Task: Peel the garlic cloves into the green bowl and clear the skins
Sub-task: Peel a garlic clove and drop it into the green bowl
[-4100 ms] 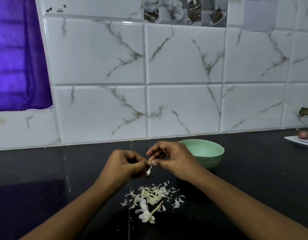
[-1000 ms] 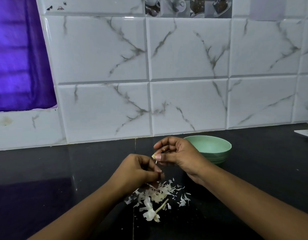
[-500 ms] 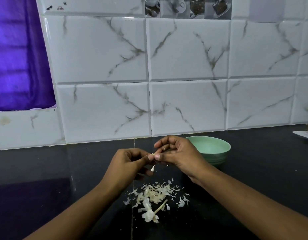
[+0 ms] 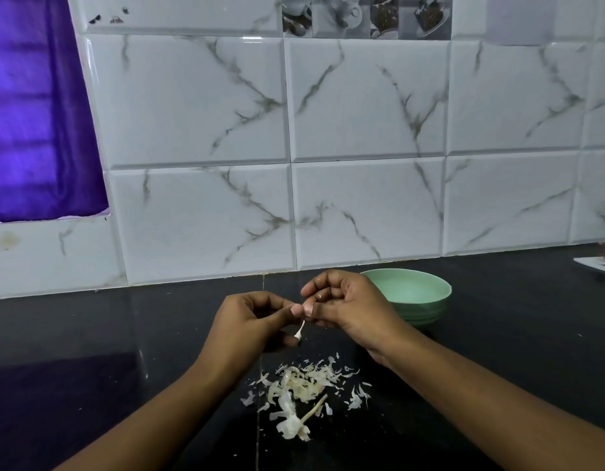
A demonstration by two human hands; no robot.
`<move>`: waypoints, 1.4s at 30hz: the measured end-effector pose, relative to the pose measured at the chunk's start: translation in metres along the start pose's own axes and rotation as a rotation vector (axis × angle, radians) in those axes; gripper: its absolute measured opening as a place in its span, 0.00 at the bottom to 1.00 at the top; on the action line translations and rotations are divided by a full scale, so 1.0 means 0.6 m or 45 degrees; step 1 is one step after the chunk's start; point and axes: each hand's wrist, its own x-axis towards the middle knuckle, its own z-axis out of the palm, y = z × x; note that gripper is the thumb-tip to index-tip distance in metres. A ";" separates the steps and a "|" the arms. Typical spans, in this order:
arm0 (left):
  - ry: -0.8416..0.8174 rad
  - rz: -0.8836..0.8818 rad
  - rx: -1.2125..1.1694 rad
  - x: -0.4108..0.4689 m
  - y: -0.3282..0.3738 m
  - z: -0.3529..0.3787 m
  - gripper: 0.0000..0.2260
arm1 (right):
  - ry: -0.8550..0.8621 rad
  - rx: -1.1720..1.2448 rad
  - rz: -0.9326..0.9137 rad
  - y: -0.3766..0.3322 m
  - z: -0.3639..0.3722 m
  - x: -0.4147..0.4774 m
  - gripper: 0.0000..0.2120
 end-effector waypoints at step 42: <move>0.081 0.151 -0.438 0.007 -0.005 0.007 0.08 | -0.066 -0.439 -0.330 -0.011 -0.007 -0.002 0.08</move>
